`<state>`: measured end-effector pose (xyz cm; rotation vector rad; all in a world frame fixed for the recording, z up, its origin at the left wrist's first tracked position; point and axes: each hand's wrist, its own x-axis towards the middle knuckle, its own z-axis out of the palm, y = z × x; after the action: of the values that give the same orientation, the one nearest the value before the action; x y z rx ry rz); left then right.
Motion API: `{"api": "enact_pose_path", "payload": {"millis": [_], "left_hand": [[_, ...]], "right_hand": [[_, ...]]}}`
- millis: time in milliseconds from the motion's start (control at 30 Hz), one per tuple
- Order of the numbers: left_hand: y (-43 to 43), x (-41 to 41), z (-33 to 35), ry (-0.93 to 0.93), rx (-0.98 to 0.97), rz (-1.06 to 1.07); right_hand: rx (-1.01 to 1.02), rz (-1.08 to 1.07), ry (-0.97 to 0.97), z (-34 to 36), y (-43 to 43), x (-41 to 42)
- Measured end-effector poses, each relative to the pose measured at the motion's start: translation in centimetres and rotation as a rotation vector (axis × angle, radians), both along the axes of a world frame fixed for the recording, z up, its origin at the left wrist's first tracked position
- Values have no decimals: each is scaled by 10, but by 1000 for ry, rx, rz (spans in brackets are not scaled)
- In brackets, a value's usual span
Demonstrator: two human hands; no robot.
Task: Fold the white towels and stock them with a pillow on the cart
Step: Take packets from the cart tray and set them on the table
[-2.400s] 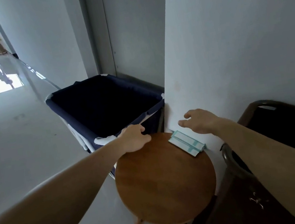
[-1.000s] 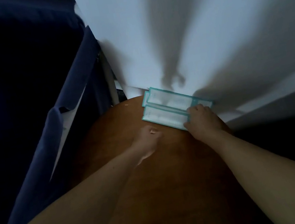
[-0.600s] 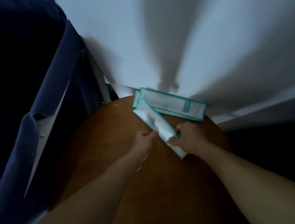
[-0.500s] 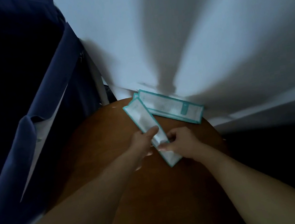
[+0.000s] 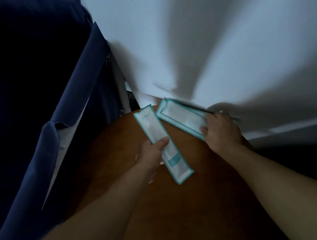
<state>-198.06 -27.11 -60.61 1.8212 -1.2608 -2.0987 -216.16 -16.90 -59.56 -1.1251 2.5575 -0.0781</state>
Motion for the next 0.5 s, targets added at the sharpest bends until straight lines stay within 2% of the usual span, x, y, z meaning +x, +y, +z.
{"api": "enact_pose_path", "payload": {"millis": [133,400,500], "left_hand": [[0,3,7,-17,-19,-4],[6,13,32,-13,-50,-42],[6,22,42,-17,-68,-52]], "right_hand": [[110,42,-31,-3,9,18],[4,-162,-225,11,13,36],[33,-189,-277,19,17,39]]}}
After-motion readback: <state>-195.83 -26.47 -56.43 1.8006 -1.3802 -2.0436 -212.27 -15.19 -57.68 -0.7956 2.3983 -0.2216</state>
